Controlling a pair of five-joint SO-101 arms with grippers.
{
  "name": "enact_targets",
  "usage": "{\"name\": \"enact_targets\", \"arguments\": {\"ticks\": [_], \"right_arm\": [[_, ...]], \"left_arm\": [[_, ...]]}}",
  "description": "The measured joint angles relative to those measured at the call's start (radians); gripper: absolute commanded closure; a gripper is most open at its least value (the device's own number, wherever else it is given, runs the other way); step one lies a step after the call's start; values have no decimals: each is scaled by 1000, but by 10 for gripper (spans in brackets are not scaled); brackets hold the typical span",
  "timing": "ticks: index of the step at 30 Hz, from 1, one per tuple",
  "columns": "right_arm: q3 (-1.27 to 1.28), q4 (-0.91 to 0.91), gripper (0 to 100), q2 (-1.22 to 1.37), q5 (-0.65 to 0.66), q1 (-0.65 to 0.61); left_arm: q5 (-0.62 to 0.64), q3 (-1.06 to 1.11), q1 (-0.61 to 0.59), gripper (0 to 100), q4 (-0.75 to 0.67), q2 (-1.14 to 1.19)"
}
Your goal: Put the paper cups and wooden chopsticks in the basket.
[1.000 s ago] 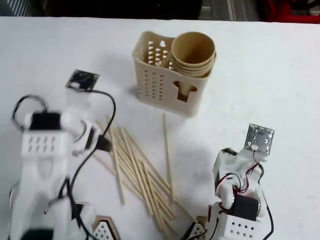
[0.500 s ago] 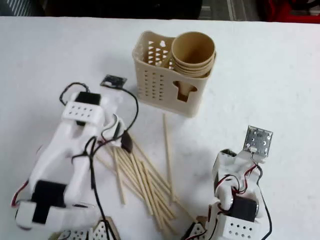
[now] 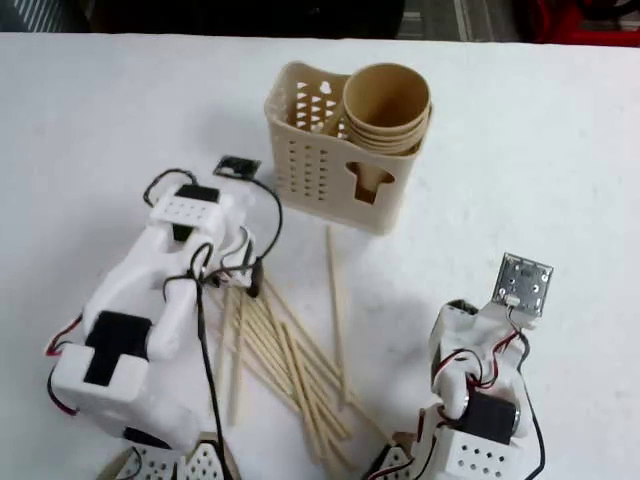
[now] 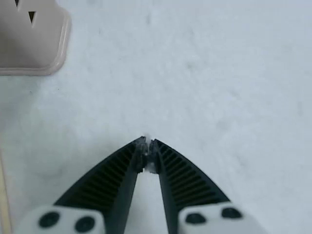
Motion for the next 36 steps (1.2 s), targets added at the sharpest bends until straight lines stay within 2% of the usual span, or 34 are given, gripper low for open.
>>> {"name": "enact_targets", "arguments": {"ticks": [12,18,28,36], "right_arm": [[0,0,981,0,0,0],[0,0,981,0,0,0],[0,0,981,0,0,0],[0,0,981,0,0,0]], "left_arm": [[31,-2,-2,924,-57,9],[32,-5,54,975,-80,9],[17,-9,114,978,-80,9],[-81,-101,115,978,72,-71]]}}
